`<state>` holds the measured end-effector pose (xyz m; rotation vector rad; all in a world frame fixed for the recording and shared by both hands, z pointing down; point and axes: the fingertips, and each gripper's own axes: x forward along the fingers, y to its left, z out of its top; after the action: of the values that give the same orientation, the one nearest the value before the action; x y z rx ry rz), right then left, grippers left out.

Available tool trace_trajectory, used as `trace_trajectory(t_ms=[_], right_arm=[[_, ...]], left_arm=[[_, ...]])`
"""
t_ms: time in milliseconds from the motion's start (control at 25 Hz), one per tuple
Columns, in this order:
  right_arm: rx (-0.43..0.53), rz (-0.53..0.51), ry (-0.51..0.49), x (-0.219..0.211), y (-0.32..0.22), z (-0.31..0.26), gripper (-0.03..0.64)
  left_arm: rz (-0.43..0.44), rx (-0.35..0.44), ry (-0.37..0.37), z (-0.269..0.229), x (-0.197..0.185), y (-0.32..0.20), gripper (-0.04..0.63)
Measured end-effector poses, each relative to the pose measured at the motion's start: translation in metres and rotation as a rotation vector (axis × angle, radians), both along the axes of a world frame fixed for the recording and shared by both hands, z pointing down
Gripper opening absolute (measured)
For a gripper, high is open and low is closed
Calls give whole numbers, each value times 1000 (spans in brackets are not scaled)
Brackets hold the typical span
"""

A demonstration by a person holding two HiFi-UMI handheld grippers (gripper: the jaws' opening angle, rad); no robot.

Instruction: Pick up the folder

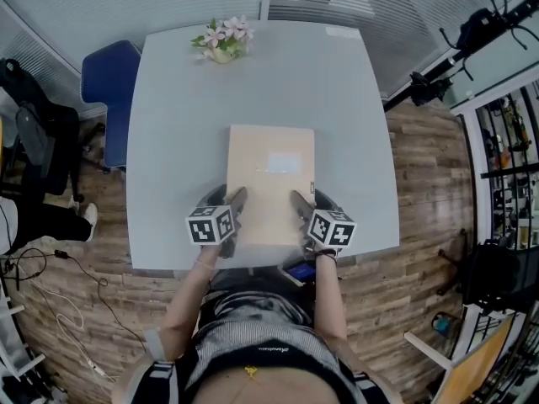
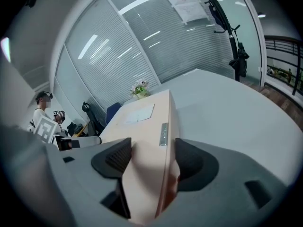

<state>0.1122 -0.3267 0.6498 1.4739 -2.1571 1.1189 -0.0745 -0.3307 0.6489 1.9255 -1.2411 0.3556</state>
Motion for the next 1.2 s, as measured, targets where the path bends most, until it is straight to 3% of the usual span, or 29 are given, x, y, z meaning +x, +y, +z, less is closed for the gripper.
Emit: trace_trajectory(t_ms=[440, 880, 1200], right_arm=[[199, -25, 53, 1, -4, -106, 290], [365, -4, 34, -3, -1, -190, 290], [471, -12, 44, -9, 5, -235, 287]], left_arm=[[-41, 216, -14, -108, -3, -4, 233], [-85, 433, -24, -199, -8, 0, 230], [-115, 537, -25, -243, -15, 8, 229]])
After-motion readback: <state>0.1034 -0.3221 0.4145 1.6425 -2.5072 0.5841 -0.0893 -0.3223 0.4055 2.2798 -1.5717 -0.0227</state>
